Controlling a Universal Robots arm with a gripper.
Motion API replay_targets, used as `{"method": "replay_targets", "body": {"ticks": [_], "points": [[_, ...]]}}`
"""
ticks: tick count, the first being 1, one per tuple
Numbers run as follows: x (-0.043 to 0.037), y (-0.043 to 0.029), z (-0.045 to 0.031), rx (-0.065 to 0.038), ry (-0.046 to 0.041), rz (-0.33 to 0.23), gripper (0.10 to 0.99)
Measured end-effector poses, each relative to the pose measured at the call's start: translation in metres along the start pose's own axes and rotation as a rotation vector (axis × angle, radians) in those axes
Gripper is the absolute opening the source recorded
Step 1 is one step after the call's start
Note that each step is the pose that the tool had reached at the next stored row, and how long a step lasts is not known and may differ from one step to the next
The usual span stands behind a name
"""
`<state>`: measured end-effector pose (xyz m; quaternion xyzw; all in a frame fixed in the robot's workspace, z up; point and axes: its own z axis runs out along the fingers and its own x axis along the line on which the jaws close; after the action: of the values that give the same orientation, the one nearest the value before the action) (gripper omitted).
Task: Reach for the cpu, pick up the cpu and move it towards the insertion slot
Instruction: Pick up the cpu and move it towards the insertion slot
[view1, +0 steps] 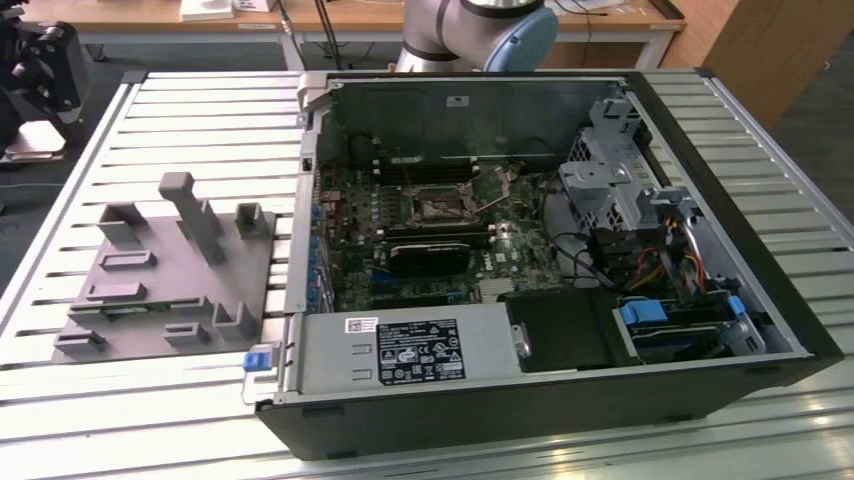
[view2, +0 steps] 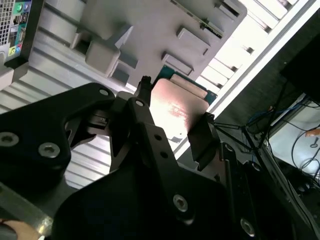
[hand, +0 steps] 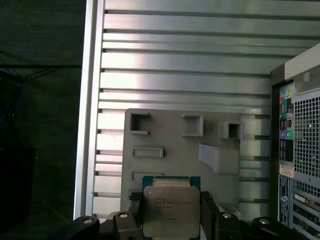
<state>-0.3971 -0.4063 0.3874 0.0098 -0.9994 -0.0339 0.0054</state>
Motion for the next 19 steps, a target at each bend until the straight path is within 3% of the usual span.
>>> {"method": "replay_targets", "body": {"ticks": [10, 19], "points": [[-0.0266, -0.0045, -0.0004, -0.015, 0.0092, 0.001, 0.541], [-0.066, -0.0054, -0.0008, -0.016, 0.0096, 0.001, 0.541]]}}
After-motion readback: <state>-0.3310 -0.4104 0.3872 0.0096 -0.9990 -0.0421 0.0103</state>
